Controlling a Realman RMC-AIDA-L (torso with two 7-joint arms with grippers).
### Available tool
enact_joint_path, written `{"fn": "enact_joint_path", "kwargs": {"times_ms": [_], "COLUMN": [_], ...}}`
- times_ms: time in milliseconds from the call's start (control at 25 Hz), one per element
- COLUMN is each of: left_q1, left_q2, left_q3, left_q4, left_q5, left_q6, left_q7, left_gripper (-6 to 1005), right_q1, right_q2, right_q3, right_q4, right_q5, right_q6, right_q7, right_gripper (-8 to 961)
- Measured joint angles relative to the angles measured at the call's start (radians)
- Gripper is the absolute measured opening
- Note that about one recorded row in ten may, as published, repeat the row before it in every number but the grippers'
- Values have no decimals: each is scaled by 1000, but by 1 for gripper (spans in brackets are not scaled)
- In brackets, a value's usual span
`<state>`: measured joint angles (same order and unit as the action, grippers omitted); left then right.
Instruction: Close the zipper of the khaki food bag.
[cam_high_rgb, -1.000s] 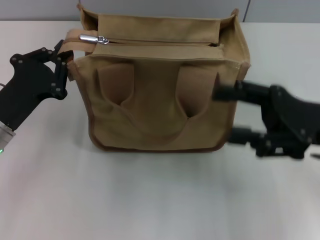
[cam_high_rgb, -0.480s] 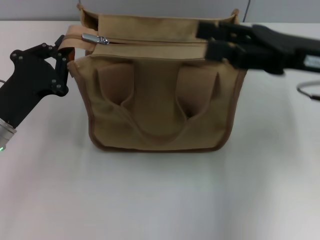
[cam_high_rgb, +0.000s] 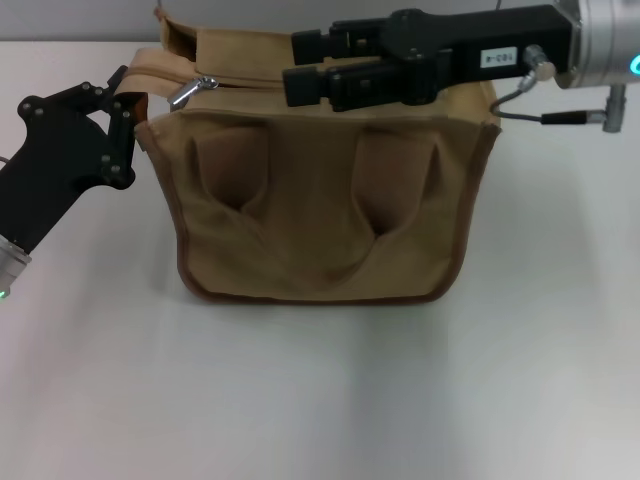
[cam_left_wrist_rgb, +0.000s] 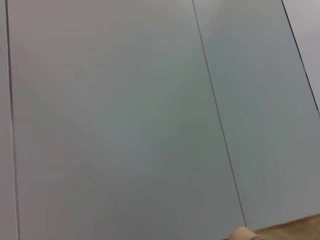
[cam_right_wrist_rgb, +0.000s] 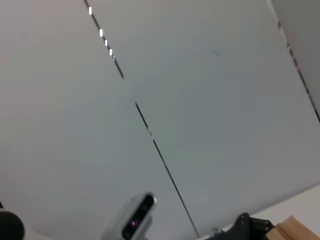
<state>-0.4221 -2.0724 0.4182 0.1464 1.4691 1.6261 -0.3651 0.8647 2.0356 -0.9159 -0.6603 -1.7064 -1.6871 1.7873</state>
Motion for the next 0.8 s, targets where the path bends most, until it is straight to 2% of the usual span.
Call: {"fn": "enact_joint_path", "kwargs": {"times_ms": [200, 640, 800], "left_q1": [1, 0, 0], "left_q2": [0, -2, -2], "left_q3": [-7, -13, -24], "left_q4": [-1, -2, -2], "left_q5": [0, -1, -2], "left_q6": [0, 21, 24], "left_q7": [0, 2, 7], "left_gripper": [17, 18, 18], "right_q1": [28, 120, 146], "right_q2": [0, -9, -9], "right_q3": [-7, -8, -8], "right_q4": [-7, -9, -4], "right_q5": [-9, -142, -183], "right_q6": [21, 35, 44], "right_q7": [42, 383, 447], "right_gripper": [809, 810, 810]}}
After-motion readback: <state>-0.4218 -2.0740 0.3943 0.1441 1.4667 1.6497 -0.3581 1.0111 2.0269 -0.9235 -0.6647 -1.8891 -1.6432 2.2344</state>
